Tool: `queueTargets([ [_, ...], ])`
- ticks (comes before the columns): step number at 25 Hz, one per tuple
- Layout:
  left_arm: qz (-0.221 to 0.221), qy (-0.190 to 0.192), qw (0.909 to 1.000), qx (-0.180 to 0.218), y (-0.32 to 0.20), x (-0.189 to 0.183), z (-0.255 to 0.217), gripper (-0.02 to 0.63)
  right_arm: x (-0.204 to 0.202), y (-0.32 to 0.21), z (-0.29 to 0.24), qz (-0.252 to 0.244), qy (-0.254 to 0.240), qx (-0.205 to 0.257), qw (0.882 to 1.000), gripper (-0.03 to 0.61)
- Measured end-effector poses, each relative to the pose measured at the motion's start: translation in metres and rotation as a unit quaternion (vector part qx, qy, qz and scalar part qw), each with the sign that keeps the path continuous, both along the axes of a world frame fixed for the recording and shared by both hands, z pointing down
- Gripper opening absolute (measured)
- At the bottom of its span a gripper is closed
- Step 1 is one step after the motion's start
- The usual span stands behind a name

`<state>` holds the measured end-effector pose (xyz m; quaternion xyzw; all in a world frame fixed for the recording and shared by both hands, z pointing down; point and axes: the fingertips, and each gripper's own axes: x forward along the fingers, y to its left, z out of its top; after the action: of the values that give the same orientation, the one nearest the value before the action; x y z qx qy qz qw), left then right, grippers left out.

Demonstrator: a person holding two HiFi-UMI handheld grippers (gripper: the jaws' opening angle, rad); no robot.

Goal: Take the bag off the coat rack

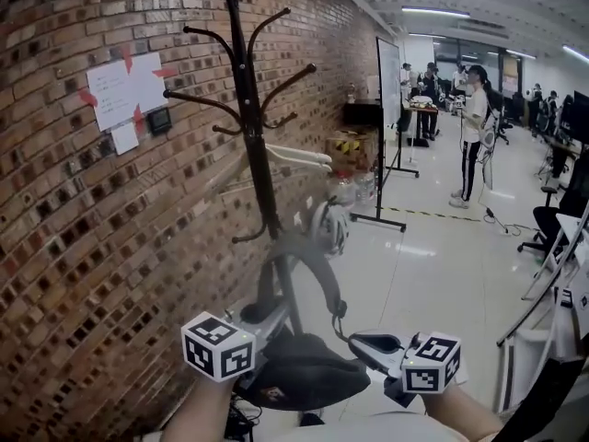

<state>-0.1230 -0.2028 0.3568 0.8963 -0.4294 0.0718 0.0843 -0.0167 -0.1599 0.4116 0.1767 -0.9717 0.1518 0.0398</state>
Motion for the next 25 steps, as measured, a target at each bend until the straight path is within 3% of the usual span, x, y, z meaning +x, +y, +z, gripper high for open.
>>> queueTargets([
  [5,0.004,-0.007,0.9998,-0.021,0.049,0.032,0.041,0.006,0.017,0.026,0.007,0.0,-0.006,-0.012,1.0,-0.002],
  [13,-0.022,0.022,0.9961,-0.083,0.092,0.047,0.09,0.006,0.028,0.055,0.008,-0.001,-0.016,-0.036,0.999,-0.002],
  [25,-0.039,0.002,0.9966,-0.072,0.096,0.052,0.087,0.006,0.039,0.069,0.009,0.003,-0.012,-0.028,1.0,-0.002],
])
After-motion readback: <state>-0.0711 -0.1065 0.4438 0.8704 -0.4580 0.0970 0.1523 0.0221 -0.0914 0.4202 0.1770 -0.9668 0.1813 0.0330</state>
